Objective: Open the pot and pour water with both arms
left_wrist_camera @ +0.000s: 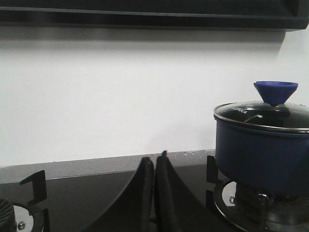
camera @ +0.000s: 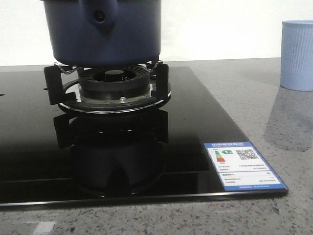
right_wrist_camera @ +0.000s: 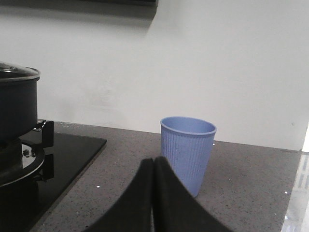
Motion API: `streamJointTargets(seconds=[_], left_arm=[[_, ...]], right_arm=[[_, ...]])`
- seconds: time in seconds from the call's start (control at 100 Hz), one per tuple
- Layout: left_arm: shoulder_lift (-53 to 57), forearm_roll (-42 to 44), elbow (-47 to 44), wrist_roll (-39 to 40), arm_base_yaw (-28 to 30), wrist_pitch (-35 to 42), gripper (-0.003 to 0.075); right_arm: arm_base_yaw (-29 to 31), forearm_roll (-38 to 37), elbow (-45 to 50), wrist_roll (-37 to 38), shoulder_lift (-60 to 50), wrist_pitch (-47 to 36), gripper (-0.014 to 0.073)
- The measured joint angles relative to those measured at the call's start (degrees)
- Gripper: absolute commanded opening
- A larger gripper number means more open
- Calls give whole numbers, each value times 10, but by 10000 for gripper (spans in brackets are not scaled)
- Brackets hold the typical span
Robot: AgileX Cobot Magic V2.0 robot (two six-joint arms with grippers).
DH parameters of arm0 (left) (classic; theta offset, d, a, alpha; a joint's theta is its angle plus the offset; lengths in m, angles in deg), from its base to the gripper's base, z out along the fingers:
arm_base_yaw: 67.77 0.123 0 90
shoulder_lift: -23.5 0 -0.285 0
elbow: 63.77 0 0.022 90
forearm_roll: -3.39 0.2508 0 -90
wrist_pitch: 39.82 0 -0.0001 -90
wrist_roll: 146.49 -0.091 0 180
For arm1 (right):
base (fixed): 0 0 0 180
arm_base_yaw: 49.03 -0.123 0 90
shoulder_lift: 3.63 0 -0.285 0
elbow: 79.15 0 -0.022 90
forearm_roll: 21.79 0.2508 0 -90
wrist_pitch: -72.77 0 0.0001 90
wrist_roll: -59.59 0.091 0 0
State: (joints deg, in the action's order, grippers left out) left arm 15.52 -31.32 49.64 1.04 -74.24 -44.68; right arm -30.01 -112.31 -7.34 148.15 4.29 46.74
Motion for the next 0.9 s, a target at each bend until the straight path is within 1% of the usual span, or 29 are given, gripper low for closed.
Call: streamJointTargets(seconds=[0.71,0.85,0.9], left_arm=[[0,-5,0,0,0,-3,-20],[0,-5,0,0,0,15,-20],[0,10,0,3,0,16,-20]], right_arm=[[0,0,1,1,0,1,-70],[0,0,1,1,0,1,-70],[0,0,1,1,0,1,-70]])
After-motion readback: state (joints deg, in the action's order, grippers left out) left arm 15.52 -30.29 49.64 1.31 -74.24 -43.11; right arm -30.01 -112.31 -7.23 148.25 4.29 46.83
